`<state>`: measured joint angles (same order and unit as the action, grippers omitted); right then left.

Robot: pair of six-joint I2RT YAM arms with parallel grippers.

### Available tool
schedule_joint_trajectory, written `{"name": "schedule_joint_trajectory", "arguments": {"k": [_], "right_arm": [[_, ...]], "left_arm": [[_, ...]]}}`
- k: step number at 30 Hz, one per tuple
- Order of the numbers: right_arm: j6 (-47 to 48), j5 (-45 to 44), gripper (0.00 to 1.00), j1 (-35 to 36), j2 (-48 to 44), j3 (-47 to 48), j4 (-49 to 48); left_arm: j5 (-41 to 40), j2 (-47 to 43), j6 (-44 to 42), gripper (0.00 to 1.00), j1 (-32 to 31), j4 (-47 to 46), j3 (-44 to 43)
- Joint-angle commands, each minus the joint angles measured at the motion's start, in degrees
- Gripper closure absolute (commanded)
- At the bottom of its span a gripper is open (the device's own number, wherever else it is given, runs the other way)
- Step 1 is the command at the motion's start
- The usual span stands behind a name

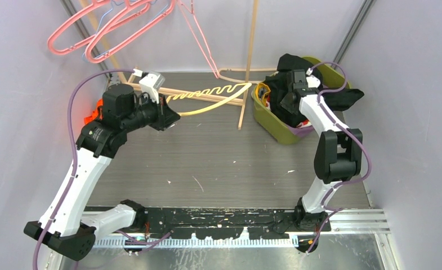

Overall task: Remove the skirt from the hanger
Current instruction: Place the skirt in the bin, then place the hanger at the clothesline.

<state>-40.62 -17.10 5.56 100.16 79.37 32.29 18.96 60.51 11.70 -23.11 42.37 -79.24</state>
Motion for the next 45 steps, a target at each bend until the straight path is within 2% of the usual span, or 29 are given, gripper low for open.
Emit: {"name": "schedule_joint_trajectory", "arguments": {"k": [1,3,6,10,15,21,26,33,36,41,45], "right_arm": [[4.15,-3.72,0.62,0.50,-5.42,4.02,1.76],[6.40,-7.00,0.50,0.50,-8.13,4.88,2.90],[7.90,-12.68,0.44,0.48,-12.70,4.97,3.46],[10.84,-16.92,0.44,0.68,-18.89,4.33,1.69],[13.60,-18.46,0.43,1.07,-22.45,5.42,-0.44],[13.73,-17.93,0.43,1.25,-20.45,9.45,-1.95],[13.87,-16.45,0.44,1.60,-17.97,13.72,-3.18],[22.99,-9.80,0.46,6.62,-16.12,18.63,-5.51],[25.00,-0.95,0.45,8.82,-17.72,18.86,-7.43],[18.93,17.17,0.43,10.15,-19.31,18.86,-10.61],[11.81,24.91,0.43,11.56,-19.66,17.66,-14.27]], "left_arm": [[-0.21,-1.06,-0.82,1.00,0.35,-3.90,-2.57],[-0.19,-1.15,-1.04,1.00,0.35,-4.17,-2.51],[-0.42,-1.25,-1.19,1.00,0.35,-4.27,-2.57],[-1.58,-2.45,-0.51,1.00,0.34,-4.25,-3.21],[-4.99,-6.31,2.89,1.00,0.35,-5.41,-3.69],[-15.47,-10.10,5.42,1.00,0.34,-5.69,-4.33],[-22.59,-5.81,5.52,1.00,0.33,-1.25,-11.56],[-24.39,-0.27,10.77,1.00,0.39,3.80,-16.92],[-24.35,2.71,13.52,1.00,0.60,6.43,-19.53],[-19.02,6.09,18.63,1.00,0.96,9.14,-19.00],[-15.07,6.04,21.97,1.00,1.05,6.33,-16.11]]}}
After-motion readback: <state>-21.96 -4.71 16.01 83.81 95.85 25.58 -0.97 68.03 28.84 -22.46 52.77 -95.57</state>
